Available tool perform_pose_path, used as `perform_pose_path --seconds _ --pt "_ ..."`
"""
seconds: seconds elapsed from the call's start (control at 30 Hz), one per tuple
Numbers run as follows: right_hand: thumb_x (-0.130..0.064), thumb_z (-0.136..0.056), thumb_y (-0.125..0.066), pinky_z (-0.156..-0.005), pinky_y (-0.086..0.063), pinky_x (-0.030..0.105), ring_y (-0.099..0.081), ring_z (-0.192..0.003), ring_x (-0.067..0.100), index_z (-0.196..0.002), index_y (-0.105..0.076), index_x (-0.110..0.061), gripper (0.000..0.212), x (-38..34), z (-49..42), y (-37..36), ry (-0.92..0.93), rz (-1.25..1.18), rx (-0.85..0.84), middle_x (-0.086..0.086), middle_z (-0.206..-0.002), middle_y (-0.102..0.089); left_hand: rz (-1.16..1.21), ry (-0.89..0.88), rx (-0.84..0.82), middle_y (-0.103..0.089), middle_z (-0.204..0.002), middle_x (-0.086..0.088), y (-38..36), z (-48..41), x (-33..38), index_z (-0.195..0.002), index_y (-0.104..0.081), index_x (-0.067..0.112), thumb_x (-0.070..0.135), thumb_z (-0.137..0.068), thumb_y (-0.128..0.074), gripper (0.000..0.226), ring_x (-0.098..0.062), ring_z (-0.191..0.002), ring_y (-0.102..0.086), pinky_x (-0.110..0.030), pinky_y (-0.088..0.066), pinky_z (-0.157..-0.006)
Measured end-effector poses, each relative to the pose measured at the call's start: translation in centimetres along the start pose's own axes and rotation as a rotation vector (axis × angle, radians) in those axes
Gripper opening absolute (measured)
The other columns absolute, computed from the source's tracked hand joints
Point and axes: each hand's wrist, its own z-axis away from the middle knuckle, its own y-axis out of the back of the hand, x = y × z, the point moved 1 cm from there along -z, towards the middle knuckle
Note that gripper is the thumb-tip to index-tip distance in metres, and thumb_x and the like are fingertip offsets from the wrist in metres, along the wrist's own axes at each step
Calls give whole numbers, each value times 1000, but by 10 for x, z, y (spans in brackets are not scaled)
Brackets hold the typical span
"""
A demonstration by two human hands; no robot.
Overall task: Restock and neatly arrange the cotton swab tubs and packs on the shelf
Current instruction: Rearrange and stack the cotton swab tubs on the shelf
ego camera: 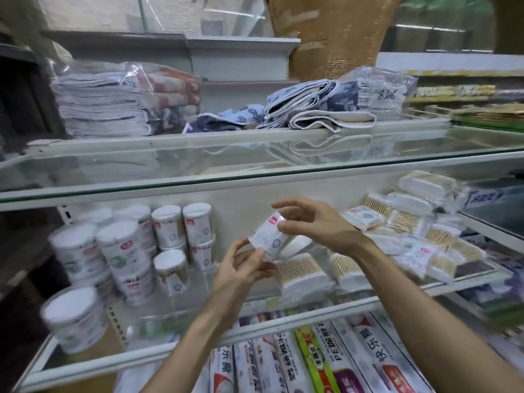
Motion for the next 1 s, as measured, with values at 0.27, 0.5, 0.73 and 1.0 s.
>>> perform_pose_path --seconds 0.27,0.5,0.73,1.0 --pt "-35 -86 -69 -84 -55 28 -70 -102 11 -119 -69 -23 35 7 -15 -36 1 -164 -21 -1 -114 -75 133 21 86 -69 -99 -23 19 9 8 -116 -57 -2 36 -85 -61 49 -30 -79 -69 -32 -58 -70" --pt "-44 -83 -67 -76 -51 28 -68 -86 9 -110 -73 -21 35 7 -29 -64 -33 -239 -17 -5 -92 -75 108 36 104 -70 -99 -29 35 15 12 -116 -59 -5 41 -90 -56 53 -31 -77 -68 -33 -57 -68" --pt "-30 -84 -73 -89 -57 40 -70 -95 18 -108 -72 -19 26 3 -35 -80 -7 -275 -66 7 -102 -77 37 -15 201 -71 -108 -24 55 23 11 -122 -53 4 33 -79 -72 55 -34 -82 -70 -41 -56 -78" --pt "-11 -87 -76 -81 -56 22 -66 -83 3 -103 -72 -23 20 -13 -62 -130 148 -182 62 6 -103 -73 -74 -16 373 -68 -67 -16 96 51 19 -110 -57 7 42 -97 -51 37 -23 -39 -50 -26 -39 -39"
